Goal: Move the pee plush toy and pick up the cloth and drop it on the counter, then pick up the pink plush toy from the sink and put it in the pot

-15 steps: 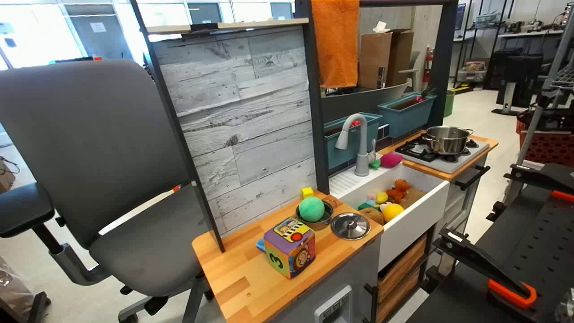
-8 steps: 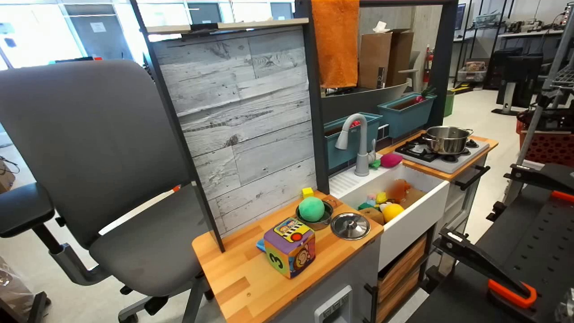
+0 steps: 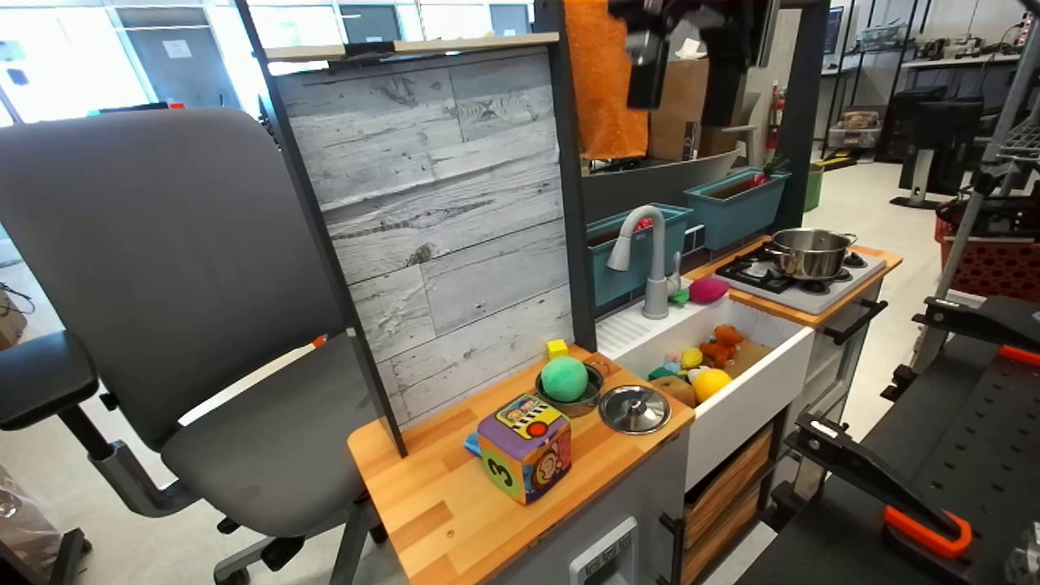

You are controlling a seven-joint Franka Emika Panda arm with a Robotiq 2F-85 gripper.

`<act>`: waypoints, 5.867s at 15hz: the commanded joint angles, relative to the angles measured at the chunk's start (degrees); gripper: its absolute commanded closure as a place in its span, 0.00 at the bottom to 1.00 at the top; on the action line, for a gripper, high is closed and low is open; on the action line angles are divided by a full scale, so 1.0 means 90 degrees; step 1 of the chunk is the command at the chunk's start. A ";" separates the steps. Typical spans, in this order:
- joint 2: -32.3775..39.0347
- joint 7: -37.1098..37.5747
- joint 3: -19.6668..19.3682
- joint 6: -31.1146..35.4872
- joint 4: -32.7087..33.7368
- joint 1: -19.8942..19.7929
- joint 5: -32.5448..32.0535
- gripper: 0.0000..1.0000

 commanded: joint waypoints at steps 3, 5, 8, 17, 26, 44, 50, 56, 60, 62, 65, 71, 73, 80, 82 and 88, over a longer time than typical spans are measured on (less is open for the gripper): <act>0.1937 0.0137 0.0181 0.1349 0.0822 -0.0173 -0.0392 0.00; 0.2495 0.0186 0.0203 0.1749 0.1147 -0.0226 -0.0403 0.00; 0.3177 0.0409 0.0201 0.2282 0.1555 -0.0281 -0.0532 0.00; 0.4922 0.1170 -0.0090 0.2367 0.3047 -0.0275 -0.1245 0.00; 0.6394 0.1582 -0.0264 0.2105 0.4488 -0.0015 -0.1634 0.00; 0.7505 0.1782 -0.0431 0.1661 0.5960 0.0204 -0.1834 0.85; 0.6956 0.1777 -0.0388 0.1789 0.5279 0.0250 -0.1821 0.97; 0.6487 0.1799 -0.0370 0.1998 0.4842 0.0441 -0.1864 0.95; 0.6489 0.1664 -0.0385 0.2045 0.4954 0.0600 -0.2092 0.95; 0.6579 0.1610 -0.0369 0.2025 0.5101 0.0656 -0.2252 0.95; 0.6711 0.1343 -0.0158 0.2156 0.5247 0.0583 -0.2345 0.95; 0.6914 0.1058 -0.0065 0.2407 0.5460 0.0630 -0.2367 0.95; 0.6972 0.1128 -0.0144 0.2428 0.5548 0.0677 -0.2385 0.53; 0.6991 0.1203 -0.0236 0.2479 0.5688 0.0649 -0.2351 0.03; 0.6948 0.1208 -0.0225 0.2448 0.5684 0.0635 -0.2334 0.00; 0.5944 0.1449 -0.0005 0.1233 0.4770 0.0504 -0.2076 0.00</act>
